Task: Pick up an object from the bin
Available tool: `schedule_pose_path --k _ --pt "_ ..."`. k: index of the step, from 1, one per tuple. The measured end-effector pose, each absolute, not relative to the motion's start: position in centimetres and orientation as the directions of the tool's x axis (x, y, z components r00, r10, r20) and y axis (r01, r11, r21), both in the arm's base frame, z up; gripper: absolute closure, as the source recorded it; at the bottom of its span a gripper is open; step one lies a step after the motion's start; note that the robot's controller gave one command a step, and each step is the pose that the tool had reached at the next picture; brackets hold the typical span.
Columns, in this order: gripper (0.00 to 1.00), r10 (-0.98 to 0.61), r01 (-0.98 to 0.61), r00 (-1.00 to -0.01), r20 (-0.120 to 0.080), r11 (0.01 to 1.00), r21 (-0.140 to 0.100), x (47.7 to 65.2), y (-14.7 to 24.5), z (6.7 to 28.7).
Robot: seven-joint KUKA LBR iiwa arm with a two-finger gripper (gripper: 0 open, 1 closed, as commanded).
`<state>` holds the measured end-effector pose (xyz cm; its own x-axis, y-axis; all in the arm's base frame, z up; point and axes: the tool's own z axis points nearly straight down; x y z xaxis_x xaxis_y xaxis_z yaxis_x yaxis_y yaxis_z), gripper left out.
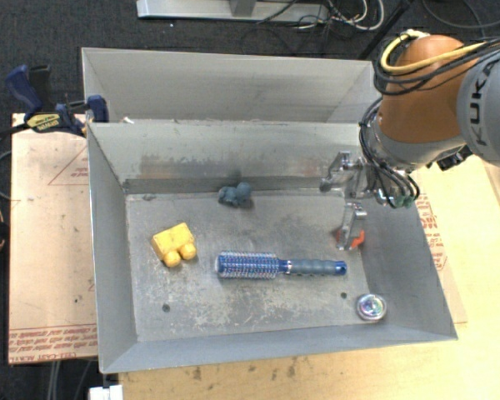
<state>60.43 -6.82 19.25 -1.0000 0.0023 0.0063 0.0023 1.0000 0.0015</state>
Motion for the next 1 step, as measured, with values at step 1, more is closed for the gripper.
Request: schedule_pose_path --k 1 --pt "0.00 0.089 0.089 -0.996 0.013 0.996 0.002 50.73 -4.89 8.78"
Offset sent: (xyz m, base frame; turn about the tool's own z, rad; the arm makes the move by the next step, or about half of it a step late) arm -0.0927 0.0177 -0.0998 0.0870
